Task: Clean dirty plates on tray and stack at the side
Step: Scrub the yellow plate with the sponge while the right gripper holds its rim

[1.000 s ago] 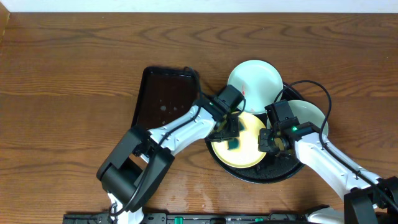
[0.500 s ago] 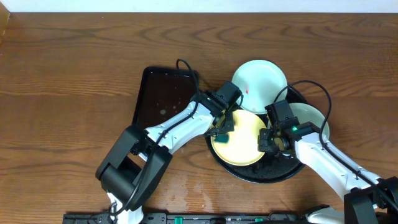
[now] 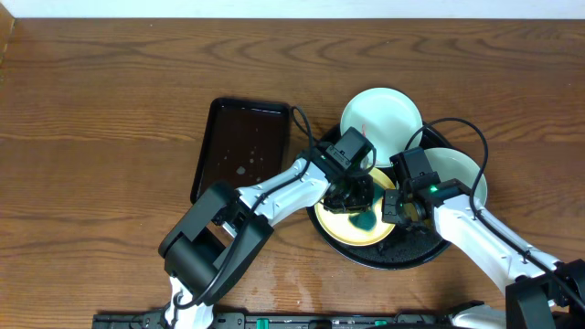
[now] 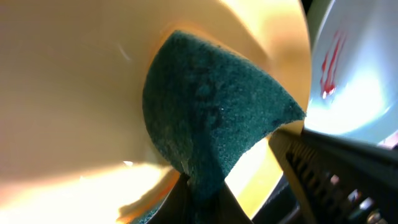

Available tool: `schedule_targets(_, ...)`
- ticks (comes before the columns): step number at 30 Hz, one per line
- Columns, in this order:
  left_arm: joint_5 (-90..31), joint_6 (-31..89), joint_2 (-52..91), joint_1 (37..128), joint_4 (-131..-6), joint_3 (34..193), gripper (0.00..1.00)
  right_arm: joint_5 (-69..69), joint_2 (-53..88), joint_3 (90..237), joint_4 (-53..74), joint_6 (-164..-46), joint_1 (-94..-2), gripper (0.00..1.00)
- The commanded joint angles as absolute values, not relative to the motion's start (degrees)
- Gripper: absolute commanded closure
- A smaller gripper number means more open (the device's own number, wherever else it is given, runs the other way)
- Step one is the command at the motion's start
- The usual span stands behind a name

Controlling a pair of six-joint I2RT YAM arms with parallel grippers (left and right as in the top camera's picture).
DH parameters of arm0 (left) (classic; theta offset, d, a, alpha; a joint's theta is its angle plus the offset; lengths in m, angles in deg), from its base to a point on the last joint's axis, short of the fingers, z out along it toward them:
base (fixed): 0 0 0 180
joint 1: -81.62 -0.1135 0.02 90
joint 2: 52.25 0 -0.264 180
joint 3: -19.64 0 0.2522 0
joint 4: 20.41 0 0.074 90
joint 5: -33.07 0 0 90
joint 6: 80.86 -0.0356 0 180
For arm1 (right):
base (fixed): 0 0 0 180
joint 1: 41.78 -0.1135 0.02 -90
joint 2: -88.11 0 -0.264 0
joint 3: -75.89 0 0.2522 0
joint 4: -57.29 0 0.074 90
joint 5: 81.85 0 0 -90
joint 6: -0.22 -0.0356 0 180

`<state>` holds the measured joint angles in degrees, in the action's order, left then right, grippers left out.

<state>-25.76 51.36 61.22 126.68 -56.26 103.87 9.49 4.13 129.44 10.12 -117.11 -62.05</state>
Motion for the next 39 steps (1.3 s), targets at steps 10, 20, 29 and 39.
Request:
schedule_targets(10,-42.1,51.2,63.0,116.4,-76.4,105.0,0.93,9.6,3.9,129.3,9.9,-115.8,-62.9,0.99)
schedule_targets(20,-40.8,51.3,62.5,115.9,-72.5,105.8,0.93,9.6,3.9,129.3,9.9,-115.8,-62.9,0.99)
schedule_targets(29,-23.0,53.7,63.5,125.5,-64.6,105.6,0.92,9.6,3.9,129.3,9.9,-115.8,-62.9,0.99)
schedule_targets(39,-23.4,53.0,63.5,128.3,-64.8,105.6,0.92,9.6,3.9,129.3,9.9,-115.8,-62.9,0.99)
